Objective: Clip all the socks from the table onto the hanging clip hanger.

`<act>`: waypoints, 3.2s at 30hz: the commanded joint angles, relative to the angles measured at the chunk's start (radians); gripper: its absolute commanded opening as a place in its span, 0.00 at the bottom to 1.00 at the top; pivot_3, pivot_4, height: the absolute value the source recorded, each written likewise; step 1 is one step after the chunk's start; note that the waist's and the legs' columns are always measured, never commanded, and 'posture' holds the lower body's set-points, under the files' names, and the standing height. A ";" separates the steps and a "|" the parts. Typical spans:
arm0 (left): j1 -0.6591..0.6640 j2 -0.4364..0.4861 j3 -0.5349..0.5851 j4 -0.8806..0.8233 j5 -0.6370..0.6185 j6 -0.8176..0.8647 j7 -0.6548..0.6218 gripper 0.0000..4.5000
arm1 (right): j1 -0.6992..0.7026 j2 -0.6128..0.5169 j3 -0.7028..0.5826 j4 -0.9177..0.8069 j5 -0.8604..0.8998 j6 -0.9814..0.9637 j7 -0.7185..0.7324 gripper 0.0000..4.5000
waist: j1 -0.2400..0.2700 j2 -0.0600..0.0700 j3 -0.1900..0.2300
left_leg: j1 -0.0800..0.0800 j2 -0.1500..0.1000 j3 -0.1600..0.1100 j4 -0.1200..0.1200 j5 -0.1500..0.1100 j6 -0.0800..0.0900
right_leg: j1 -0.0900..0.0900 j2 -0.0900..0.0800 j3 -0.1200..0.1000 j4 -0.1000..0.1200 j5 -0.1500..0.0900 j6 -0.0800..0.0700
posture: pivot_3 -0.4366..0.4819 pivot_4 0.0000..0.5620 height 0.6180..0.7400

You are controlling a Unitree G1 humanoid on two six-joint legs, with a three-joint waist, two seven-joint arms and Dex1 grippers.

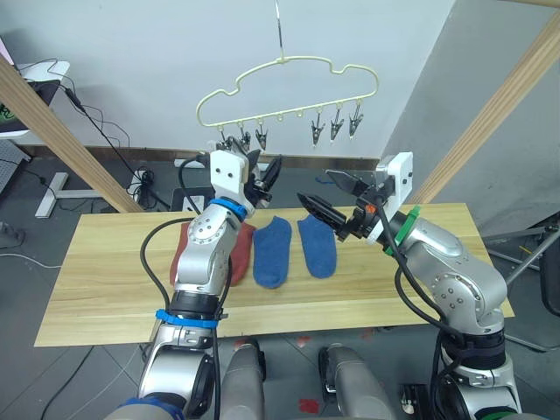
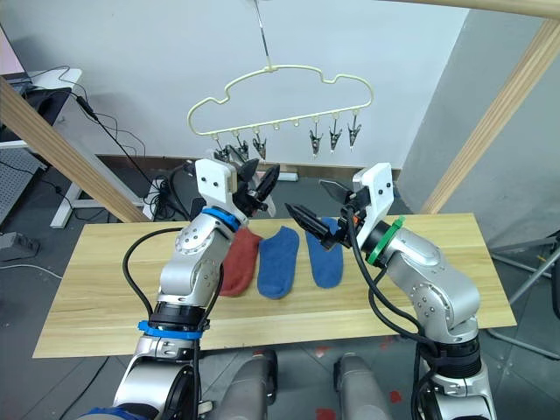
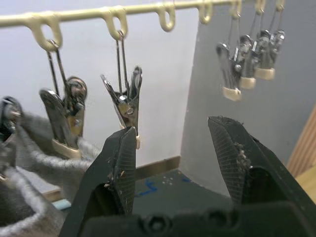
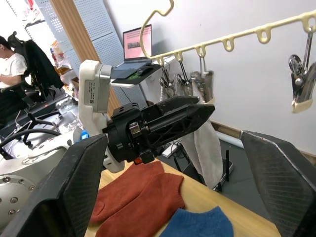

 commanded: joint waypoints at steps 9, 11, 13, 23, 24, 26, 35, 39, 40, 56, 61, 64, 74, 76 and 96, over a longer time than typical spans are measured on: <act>-0.053 -0.008 0.042 0.052 0.022 -0.059 0.011 0.56 | -0.017 -0.021 -0.010 -0.040 0.040 -0.014 -0.016 1.00 | 0.000 0.000 0.000 | 0.000 0.000 -0.001 0.000 0.000 0.000 | 0.000 0.000 -0.001 0.000 0.000 0.000 | 0.41 0.46 1.00; -0.063 -0.011 0.042 0.065 0.022 -0.065 0.006 0.56 | -0.016 -0.023 -0.010 -0.039 0.041 -0.014 -0.018 1.00 | 0.000 0.000 0.000 | 0.000 0.000 -0.001 0.000 0.000 0.000 | 0.000 0.000 -0.001 0.000 0.000 0.000 | 0.41 0.46 1.00; -0.073 -0.015 0.043 0.077 0.022 -0.071 0.003 0.56 | -0.016 -0.023 -0.010 -0.038 0.041 -0.015 -0.018 1.00 | 0.000 0.000 0.000 | 0.000 0.000 -0.001 0.000 0.000 0.000 | 0.000 0.000 -0.001 0.000 0.000 0.000 | 0.40 0.46 1.00; -0.134 -0.039 0.048 0.148 0.033 -0.110 0.002 0.56 | -0.013 -0.024 -0.014 -0.034 0.037 -0.019 -0.027 1.00 | 0.000 0.000 0.000 | 0.000 0.000 -0.001 0.001 0.000 0.000 | 0.001 0.000 -0.001 0.000 0.000 0.000 | 0.40 0.45 1.00; -0.139 -0.039 0.049 0.154 0.033 -0.114 0.001 0.56 | -0.012 -0.024 -0.013 -0.034 0.036 -0.020 -0.028 1.00 | 0.000 0.000 0.000 | 0.000 0.000 -0.001 0.001 0.000 0.000 | 0.001 0.000 -0.001 0.000 0.000 0.000 | 0.39 0.45 1.00; -0.146 -0.043 0.048 0.161 0.033 -0.119 -0.004 0.56 | -0.011 -0.024 -0.013 -0.034 0.034 -0.022 -0.030 1.00 | -0.001 0.000 0.000 | 0.000 0.000 -0.001 0.001 0.000 0.000 | 0.001 0.000 -0.001 0.000 0.000 0.000 | 0.39 0.45 1.00; -0.155 -0.052 0.044 0.167 0.031 -0.120 -0.016 0.56 | -0.007 -0.025 -0.012 -0.037 0.033 -0.026 -0.041 1.00 | -0.002 0.000 0.000 | 0.000 0.000 -0.001 0.001 0.000 0.000 | 0.001 0.000 -0.001 0.001 0.000 0.000 | 0.39 0.45 1.00; -0.166 -0.053 0.046 0.182 0.032 -0.125 -0.017 0.56 | -0.006 -0.024 -0.011 -0.037 0.033 -0.026 -0.045 1.00 | -0.002 0.000 0.000 | 0.000 0.000 -0.001 0.001 0.000 0.000 | 0.001 0.000 -0.001 0.001 0.000 0.000 | 0.38 0.44 1.00; -0.170 -0.053 0.047 0.187 0.032 -0.126 -0.016 0.56 | -0.006 -0.023 -0.011 -0.037 0.033 -0.026 -0.045 1.00 | -0.002 0.000 0.000 | 0.000 0.000 -0.001 0.001 0.000 0.000 | 0.001 0.000 -0.001 0.001 0.000 0.000 | 0.38 0.44 1.00; -0.178 -0.065 0.064 0.198 0.016 -0.131 -0.023 0.13 | -0.009 -0.023 -0.012 -0.041 0.043 -0.019 -0.053 1.00 | -0.002 0.000 0.000 | 0.000 0.000 -0.001 0.002 0.000 0.000 | 0.001 0.000 -0.002 0.002 0.001 0.000 | 0.38 0.43 1.00; -0.174 -0.071 0.067 0.189 0.013 -0.120 -0.020 0.00 | -0.007 -0.021 -0.010 -0.038 0.044 -0.018 -0.057 1.00 | -0.002 0.000 0.000 | 0.000 0.000 -0.001 0.002 0.000 0.000 | 0.001 0.000 -0.002 0.002 0.001 0.000 | 0.39 0.43 1.00; -0.166 -0.069 0.076 0.170 -0.001 -0.078 -0.016 0.00 | 0.006 -0.070 0.068 0.023 -0.059 -0.012 -0.066 1.00 | -0.002 0.000 0.000 | 0.000 0.000 -0.001 0.002 0.000 0.000 | 0.001 0.000 -0.002 0.002 0.001 0.000 | 0.39 0.43 1.00; -0.141 0.039 0.165 -0.010 -0.195 0.307 -0.046 0.00 | -0.195 0.002 0.294 0.789 -0.433 -0.276 -0.067 1.00 | -0.029 0.000 0.000 | 0.002 0.000 -0.001 0.005 0.001 0.001 | 0.000 0.001 -0.001 0.010 0.001 -0.001 | 0.43 0.44 1.00; -0.134 0.066 0.177 -0.038 -0.214 0.350 -0.046 0.00 | -0.243 0.035 0.299 0.935 -0.470 -0.333 -0.060 1.00 | -0.030 0.000 0.000 | 0.003 0.001 -0.001 0.005 0.002 0.001 | 0.000 0.001 -0.001 0.012 0.001 -0.001 | 0.44 0.44 1.00; -0.046 0.071 0.211 -0.202 -0.288 0.502 0.016 0.00 | -0.326 0.124 0.236 1.447 -0.619 -0.578 0.044 0.33 | -0.002 0.000 0.000 | 0.010 0.001 0.002 0.005 0.002 0.000 | 0.003 0.001 0.004 0.015 0.002 -0.002 | 0.51 0.45 1.00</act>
